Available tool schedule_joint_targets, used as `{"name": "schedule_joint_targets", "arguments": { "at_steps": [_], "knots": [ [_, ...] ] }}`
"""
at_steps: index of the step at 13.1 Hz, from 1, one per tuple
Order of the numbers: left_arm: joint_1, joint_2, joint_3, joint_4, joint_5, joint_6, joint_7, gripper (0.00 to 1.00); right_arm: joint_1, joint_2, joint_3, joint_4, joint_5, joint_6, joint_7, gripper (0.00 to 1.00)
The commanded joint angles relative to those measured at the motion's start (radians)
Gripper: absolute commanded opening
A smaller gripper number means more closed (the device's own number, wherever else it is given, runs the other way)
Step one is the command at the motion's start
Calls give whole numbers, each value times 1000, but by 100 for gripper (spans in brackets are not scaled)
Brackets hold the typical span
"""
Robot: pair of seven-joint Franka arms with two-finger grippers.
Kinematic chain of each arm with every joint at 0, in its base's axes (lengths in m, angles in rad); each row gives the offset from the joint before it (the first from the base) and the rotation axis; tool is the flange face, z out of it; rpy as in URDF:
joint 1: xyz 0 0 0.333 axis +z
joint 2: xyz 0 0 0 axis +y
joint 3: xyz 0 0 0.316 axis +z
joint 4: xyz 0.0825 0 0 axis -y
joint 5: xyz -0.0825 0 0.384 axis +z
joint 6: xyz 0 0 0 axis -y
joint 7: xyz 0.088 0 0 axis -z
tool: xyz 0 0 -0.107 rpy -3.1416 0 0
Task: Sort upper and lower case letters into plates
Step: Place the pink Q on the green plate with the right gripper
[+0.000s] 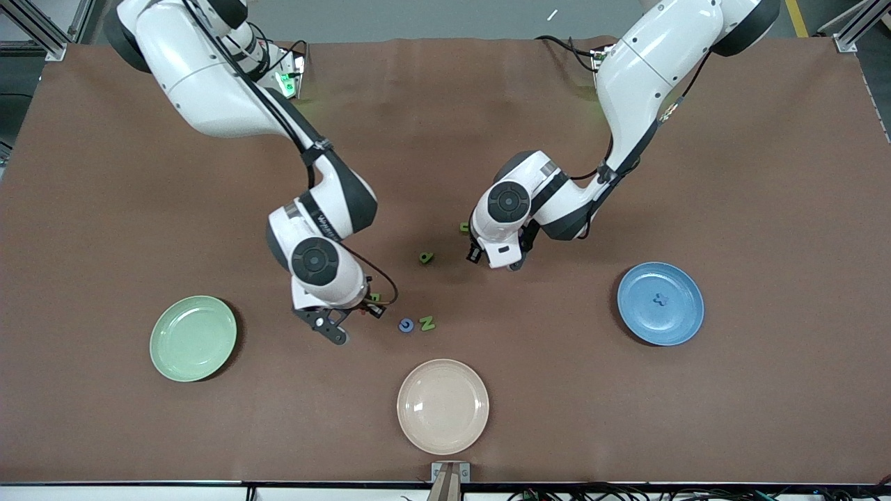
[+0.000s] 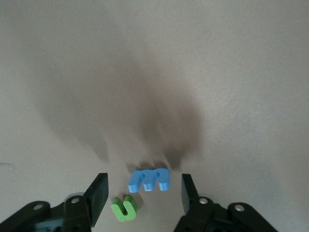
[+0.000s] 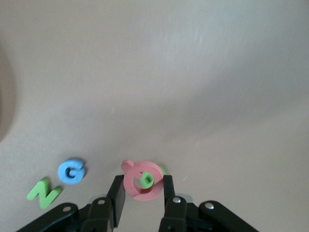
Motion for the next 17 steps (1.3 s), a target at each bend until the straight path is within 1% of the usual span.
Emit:
{"name": "schedule_joint_targets", "arguments": {
  "at_steps": [1,3,7,9,10,12,13,14,15,16,17],
  "knots": [
    [-11,21,8,10,17,35,-18,67,-86,-37,12,-23,1,-17,-226,4],
    [-14,23,8,9,17,36,-18,67,-141,-40,1,-26,-8,-21,-451,5],
    [-17,38,8,10,17,44,-20,67,-304,-37,-4,-32,-15,-23,-823,5],
    [-17,43,8,10,17,59,-18,66,-408,-28,-2,-35,-66,-20,-1062,9],
    [-19,43,8,10,17,61,-18,64,-442,-26,-2,-33,-68,-15,-1159,10],
    [-25,50,8,10,18,61,-18,54,-486,-25,-4,-45,-73,-17,-1245,12],
    [-27,52,9,10,18,59,-16,52,-505,-25,-4,-58,-74,-15,-1265,17],
    [-24,52,9,10,18,61,-16,45,-516,-16,-4,-61,-74,-12,-1266,25],
    [-24,52,9,12,18,59,-15,33,-520,-9,-4,-62,-76,-5,-1266,32],
    [-25,47,13,14,18,61,-15,19,-523,-8,-4,-72,-74,12,-1266,45],
    [-25,41,26,23,26,59,-15,10,-529,-8,-4,-90,-76,37,-1266,57]
  ]
}}
